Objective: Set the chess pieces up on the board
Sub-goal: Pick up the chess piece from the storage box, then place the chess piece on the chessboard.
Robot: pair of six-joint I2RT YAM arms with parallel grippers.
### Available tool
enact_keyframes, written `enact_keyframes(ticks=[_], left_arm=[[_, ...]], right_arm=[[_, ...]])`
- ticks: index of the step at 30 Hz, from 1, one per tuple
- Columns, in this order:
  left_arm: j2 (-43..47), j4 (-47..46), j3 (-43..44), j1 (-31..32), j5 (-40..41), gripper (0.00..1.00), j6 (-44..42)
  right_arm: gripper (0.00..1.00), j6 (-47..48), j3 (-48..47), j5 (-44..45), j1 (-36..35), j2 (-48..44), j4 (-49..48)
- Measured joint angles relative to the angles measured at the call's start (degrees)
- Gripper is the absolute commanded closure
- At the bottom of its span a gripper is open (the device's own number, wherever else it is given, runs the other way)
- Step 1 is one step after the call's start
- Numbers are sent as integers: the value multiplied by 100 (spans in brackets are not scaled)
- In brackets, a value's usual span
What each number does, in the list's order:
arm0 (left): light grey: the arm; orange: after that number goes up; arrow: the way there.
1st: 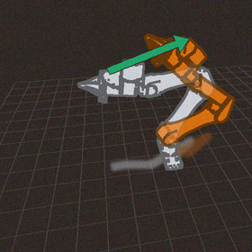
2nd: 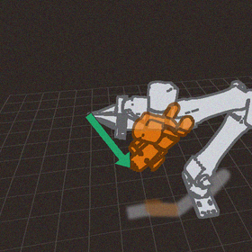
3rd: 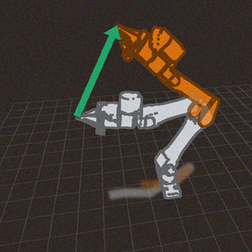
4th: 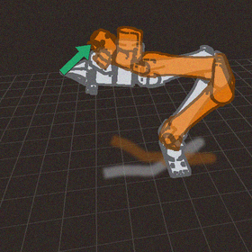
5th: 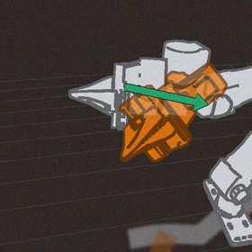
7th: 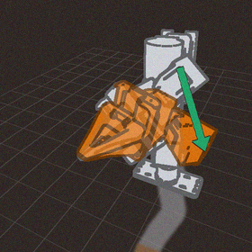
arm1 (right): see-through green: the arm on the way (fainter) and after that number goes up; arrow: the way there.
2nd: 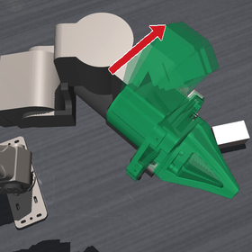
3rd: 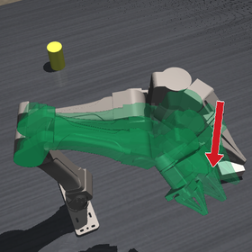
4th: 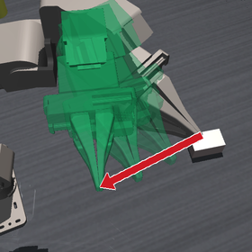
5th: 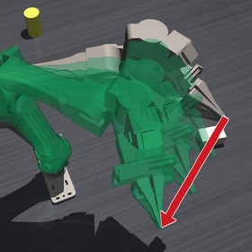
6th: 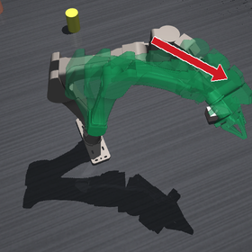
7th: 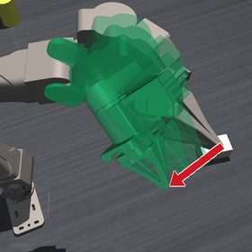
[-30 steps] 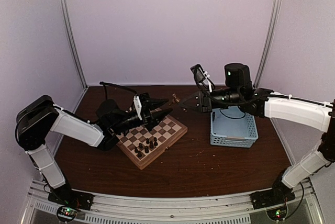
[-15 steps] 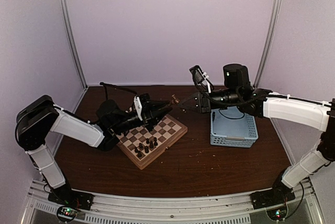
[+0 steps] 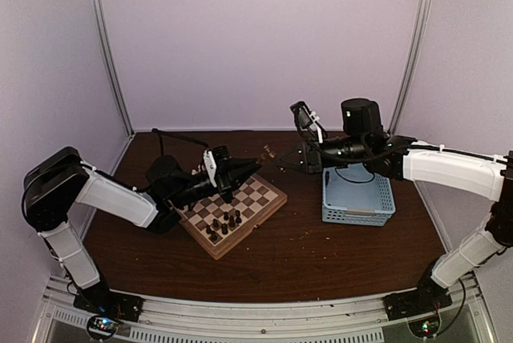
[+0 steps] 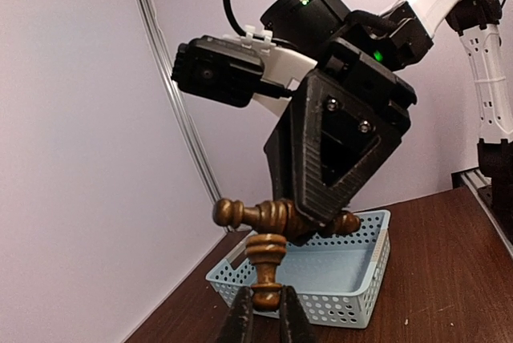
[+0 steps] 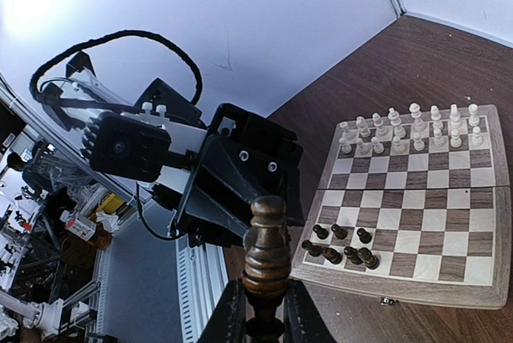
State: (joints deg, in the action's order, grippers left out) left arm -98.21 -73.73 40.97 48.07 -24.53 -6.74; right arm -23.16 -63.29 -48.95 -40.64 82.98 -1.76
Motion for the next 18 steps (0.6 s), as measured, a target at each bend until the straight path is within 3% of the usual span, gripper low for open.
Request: enact_keyframes(ticks=[7, 10, 14, 18], left_arm=[[254, 48, -437, 0, 306, 100, 26], [595, 505, -643, 0, 518, 100, 66], [1440, 2273, -483, 0, 981, 100, 140], [1937, 5178, 850, 4, 1537, 100, 120]], right_arm=[[89, 133, 35, 498, 146, -15, 111], [89, 195, 149, 841, 376, -85, 177], [89, 437, 302, 1641, 680, -245, 452], [91, 756, 505, 2474, 942, -350, 501]])
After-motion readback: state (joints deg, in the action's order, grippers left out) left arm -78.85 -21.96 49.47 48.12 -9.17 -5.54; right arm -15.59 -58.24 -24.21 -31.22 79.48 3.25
